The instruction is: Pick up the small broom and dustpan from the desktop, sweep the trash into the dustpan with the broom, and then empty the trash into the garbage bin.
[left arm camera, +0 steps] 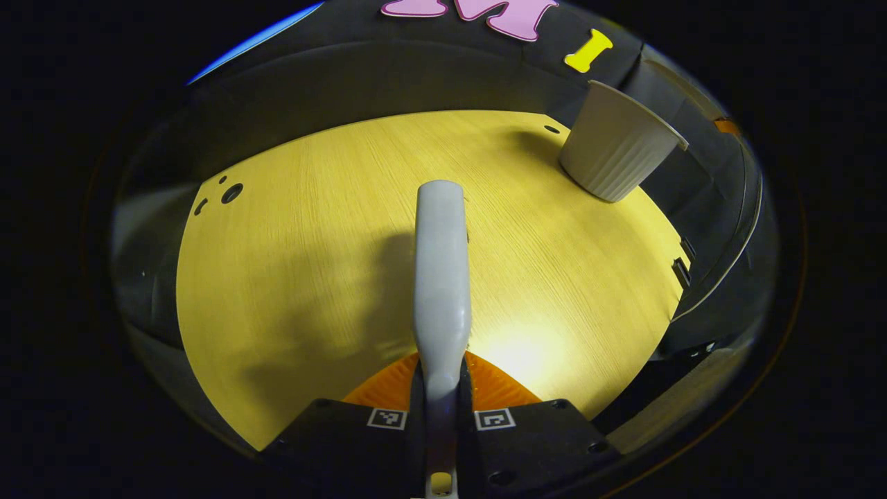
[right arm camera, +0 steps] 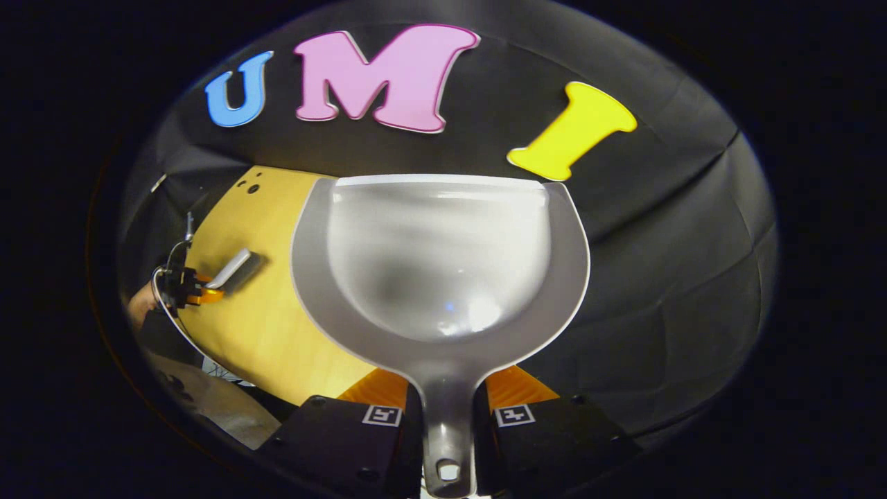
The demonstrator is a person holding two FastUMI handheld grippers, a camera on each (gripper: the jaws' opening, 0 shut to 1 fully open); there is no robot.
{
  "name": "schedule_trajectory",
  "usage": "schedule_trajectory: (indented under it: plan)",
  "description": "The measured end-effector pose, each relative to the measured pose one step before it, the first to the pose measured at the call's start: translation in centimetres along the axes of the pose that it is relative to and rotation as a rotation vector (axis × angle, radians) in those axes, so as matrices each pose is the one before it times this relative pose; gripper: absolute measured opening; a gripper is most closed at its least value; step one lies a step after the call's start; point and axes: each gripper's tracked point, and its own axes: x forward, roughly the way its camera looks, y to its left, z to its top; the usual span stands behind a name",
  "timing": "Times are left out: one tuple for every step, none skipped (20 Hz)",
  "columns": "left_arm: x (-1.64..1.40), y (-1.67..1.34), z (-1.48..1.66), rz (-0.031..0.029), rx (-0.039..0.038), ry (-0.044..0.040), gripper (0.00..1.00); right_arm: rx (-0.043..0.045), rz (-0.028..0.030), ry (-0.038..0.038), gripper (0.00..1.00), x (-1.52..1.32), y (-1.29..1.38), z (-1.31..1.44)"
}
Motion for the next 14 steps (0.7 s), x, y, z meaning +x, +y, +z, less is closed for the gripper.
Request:
schedule_trajectory:
  plan:
    - [-0.351,0.032,-0.024,0.00461,-0.0034,-0.00068,0.18,-0.01147,0.02945,-0.00609,0.29,-0.019,1.528,-0.221]
    - [-0.085,-0.063,-0.037,0.00414,-0.00444,-0.00129,0.21,-0.01433,0.03375,0.00469,0.34,0.054,1.911,-0.533]
    - [-0.253,0.111,-0.033,0.00417,-0.00498,-0.00059,0.21,-0.01723,0.03081,0.00824,0.34,0.343,1.703,-0.508]
    - [-0.173,0.106,-0.269,0.00636,-0.0058,0.00003,0.21,-0.01528,0.026,0.00566,0.33,0.469,1.774,-0.564]
    - [-0.194,0.132,-0.225,0.00432,-0.00685,0.00214,0.21,-0.01567,0.03218,0.01345,0.34,0.721,1.804,-0.611]
    - [-0.118,0.07,-0.27,0.00435,-0.00854,0.00212,0.21,-0.01179,0.03074,0.01052,0.34,0.918,1.597,-0.769]
    - [-0.188,0.065,-0.152,0.00257,-0.01034,0.00059,0.21,-0.01468,0.0299,0.01215,0.34,0.97,1.666,-0.669]
    - [-0.054,0.009,-0.306,0.00292,-0.01036,0.00156,0.21,-0.01759,0.02143,0.01723,0.34,1.329,1.61,-0.465]
    - [0.004,0.12,-0.22,0.00414,-0.01066,0.00263,0.21,-0.02256,0.00968,0.00493,0.34,1.559,1.468,-0.313]
    - [0.151,0.053,-0.167,0.00691,-0.00944,0.00292,0.21,-0.02099,0.00985,0.01546,0.28,1.661,1.46,-0.537]
    - [0.112,0.134,-0.125,0.00929,-0.00669,0.00236,0.21,-0.01046,0.01735,0.02636,0.34,1.566,1.601,-0.576]
    - [0.108,0.003,-0.102,0.009,-0.00211,-0.00061,0.21,-0.01352,0.01992,0.01295,0.34,1.589,1.356,-0.495]
    - [0.107,0.069,0.007,0.00805,-0.00159,0.00128,0.21,-0.01021,0.01314,0.01901,0.34,1.73,1.103,-0.55]
    - [0.181,-0.002,-0.112,0.00708,-0.00099,0.002,0.21,-0.00638,0.00771,0.02344,0.34,1.946,0.994,-0.468]
